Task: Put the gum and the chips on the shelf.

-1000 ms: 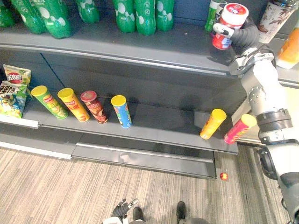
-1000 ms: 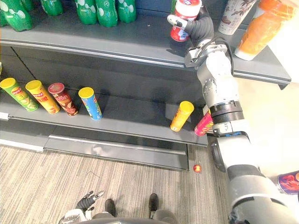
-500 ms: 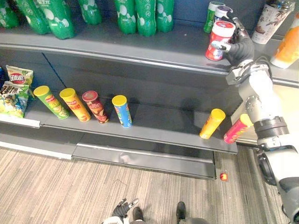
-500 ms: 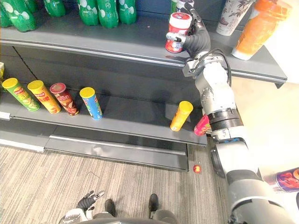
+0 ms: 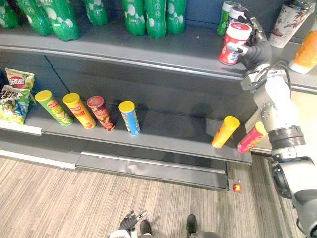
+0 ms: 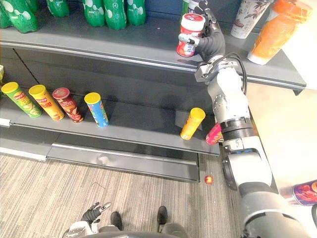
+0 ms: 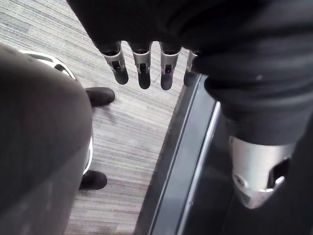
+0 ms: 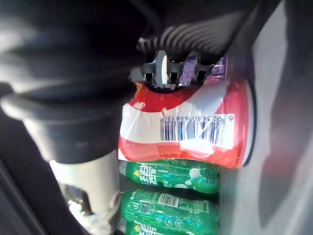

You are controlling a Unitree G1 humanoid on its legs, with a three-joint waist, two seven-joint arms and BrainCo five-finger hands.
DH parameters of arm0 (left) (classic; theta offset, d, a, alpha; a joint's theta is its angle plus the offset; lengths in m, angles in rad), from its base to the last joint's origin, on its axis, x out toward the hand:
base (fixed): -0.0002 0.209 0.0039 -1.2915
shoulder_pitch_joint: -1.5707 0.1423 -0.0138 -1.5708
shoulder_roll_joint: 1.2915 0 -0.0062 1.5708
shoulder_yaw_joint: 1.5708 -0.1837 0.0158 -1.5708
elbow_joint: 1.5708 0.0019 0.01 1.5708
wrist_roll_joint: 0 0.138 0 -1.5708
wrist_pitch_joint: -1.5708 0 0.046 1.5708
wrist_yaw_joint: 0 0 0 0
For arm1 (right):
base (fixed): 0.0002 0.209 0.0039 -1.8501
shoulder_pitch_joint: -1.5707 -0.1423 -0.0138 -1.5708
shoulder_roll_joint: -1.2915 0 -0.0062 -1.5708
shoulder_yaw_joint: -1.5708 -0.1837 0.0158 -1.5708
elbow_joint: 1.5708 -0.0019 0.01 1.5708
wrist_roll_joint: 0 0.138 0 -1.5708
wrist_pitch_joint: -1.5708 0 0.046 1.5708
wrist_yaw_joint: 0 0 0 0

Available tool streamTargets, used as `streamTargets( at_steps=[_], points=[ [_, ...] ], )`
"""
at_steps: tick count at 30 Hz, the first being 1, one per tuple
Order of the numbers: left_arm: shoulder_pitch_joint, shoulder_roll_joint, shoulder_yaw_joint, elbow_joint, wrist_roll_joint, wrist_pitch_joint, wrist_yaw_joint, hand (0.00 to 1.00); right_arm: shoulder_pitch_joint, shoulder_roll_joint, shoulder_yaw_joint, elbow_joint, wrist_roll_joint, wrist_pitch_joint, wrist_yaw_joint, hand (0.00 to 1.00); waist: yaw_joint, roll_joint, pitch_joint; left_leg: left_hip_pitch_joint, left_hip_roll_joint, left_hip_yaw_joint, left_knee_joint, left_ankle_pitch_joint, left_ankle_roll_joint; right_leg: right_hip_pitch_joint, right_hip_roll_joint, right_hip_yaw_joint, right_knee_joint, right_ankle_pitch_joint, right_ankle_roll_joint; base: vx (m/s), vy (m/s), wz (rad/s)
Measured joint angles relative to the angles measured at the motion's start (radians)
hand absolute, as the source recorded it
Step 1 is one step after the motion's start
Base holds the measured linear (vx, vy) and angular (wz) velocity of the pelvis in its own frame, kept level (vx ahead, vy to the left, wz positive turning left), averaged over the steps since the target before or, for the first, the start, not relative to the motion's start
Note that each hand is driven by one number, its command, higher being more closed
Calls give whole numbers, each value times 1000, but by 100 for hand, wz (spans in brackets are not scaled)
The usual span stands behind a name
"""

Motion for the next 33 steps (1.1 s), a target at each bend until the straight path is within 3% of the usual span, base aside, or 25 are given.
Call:
streamTargets(
  at_steps=[12,20,22,25,33],
  points=[
    [1,-3,12,-1,2,-2,18,0,36,39,-195,-128,-232,-43,-154,0,1,0,0,7,1,-11,0,1,0,16,0,-15,-5,0,0,0,0,2],
    [1,-4,12,-1,12,-2,29,0,41,70,-202,-324,-297,-102,-172,0,0,0,0,9,1,-10,0,0,0,18,0,-15,-4,0,0,0,0,0],
    [1,-4,12,-1,13,-3,42,0,78,106,-178,-414,-292,-144,-151,0,1,-2,-1,10,1,-11,0,0,0,19,-1,-15,-4,0,0,0,0,0],
    [1,-4,11,-1,27,-4,48,0,167,140,-89,-512,-264,-162,-117,0,0,-5,-3,10,1,-10,0,0,-1,19,-1,-15,-4,0,0,0,0,0],
    [0,-3,12,-1,41,-12,56,0,427,273,232,-628,-207,-164,61,0,1,-10,-5,11,1,-4,0,-2,-2,16,-1,-7,-1,-1,1,0,0,-1]
  ],
)
